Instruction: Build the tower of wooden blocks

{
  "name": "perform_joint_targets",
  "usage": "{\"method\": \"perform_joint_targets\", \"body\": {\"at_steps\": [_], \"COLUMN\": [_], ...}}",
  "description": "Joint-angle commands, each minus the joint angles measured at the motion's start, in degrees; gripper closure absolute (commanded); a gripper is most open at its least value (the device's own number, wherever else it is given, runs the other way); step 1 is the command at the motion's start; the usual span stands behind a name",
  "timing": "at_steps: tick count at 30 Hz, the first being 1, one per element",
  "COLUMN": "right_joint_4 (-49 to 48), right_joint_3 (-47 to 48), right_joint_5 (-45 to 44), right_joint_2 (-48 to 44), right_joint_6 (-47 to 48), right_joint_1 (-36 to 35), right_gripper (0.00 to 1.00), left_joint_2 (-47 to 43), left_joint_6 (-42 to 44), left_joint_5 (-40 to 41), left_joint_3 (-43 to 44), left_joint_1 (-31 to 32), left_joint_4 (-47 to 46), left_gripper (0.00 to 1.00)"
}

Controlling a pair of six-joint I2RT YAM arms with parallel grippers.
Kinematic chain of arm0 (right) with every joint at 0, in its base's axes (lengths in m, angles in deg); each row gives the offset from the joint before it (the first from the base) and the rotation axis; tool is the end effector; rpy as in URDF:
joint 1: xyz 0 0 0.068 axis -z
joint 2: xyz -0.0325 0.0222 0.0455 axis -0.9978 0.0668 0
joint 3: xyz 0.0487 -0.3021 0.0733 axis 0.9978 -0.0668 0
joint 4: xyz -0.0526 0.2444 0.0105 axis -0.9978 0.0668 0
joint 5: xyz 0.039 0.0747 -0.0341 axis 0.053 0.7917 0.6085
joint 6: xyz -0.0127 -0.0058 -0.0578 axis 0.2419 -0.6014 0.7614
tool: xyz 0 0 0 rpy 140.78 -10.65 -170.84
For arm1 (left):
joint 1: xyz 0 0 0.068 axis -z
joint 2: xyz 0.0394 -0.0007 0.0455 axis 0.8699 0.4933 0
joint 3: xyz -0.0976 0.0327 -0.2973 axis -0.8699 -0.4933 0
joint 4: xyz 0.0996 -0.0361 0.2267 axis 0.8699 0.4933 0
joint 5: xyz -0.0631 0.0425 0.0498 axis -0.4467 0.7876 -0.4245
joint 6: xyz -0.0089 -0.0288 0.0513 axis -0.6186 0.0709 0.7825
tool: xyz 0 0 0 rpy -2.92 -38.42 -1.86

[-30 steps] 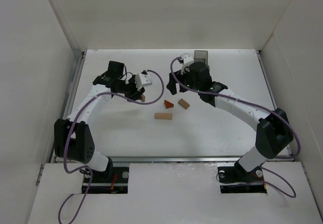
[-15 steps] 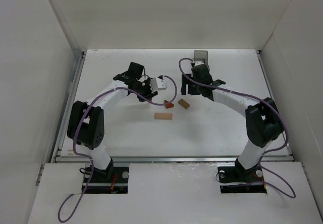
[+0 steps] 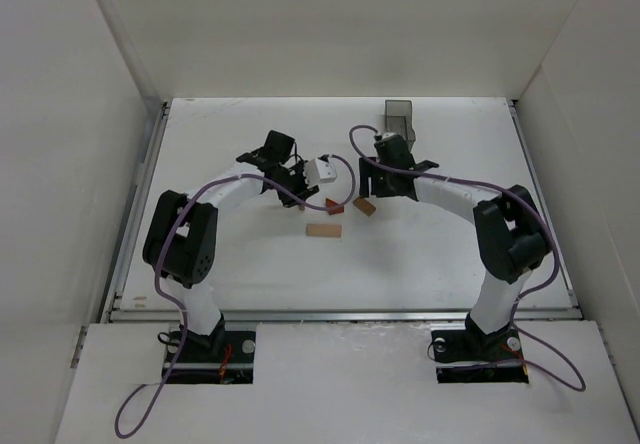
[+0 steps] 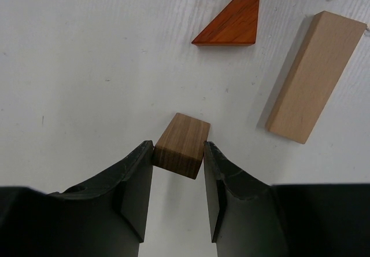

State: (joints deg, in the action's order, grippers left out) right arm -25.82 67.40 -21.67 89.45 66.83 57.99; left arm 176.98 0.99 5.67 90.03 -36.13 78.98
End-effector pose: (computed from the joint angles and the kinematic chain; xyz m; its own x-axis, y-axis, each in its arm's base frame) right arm 0.3497 0.1828 0.2436 -0.7639 -0.0309 -0.6446 -0.1704 0.9731 0.1552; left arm 0.3419 -0.1743 0.2580 0.0435 0.7635 -0.6444 0.9346 0.1968 0.2962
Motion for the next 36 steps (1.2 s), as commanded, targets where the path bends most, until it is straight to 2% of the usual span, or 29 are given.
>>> {"method": "perform_joint_targets", "body": {"at_steps": [1, 5, 18, 23, 28, 36], "right_joint_4": [1.16, 1.17, 1.17, 1.17, 1.17, -1.64], "right_joint_3": [1.40, 1.41, 1.41, 1.41, 0.88, -2.62], "right_joint_5": [1.02, 1.02, 1.02, 1.02, 2.16, 6.54], "right_joint_2": [1.33, 1.85, 1.85, 1.33, 0.28, -3.51], "right_joint_6": [-0.55, 0.59, 1.20, 2.43, 4.98, 13.14], "right_joint_1": [-0.29, -0.82, -1.87, -1.87, -1.87, -4.42], "right_gripper": [0.25, 0.26, 0.26, 0.20, 0.19, 0.20], "left_joint_2": [0.00, 0.00, 1.05, 1.05, 1.05, -1.40], "left_joint_6": [-1.67, -1.67, -2.81, -3.34, -3.87, -5.62], "left_joint_5": [-0.16, 0.45, 1.07, 1.07, 1.07, -1.39], "left_joint_3": [-1.21, -1.84, -1.84, -1.31, -0.26, 0.98], "left_joint_1": [1.17, 1.69, 3.37, 3.37, 3.37, 3.37], "left_joint_4": [-1.31, -1.84, 0.26, 0.80, 1.32, 1.85], "left_gripper": [0.92, 0.89, 0.61, 0.53, 0.48, 0.46]}}
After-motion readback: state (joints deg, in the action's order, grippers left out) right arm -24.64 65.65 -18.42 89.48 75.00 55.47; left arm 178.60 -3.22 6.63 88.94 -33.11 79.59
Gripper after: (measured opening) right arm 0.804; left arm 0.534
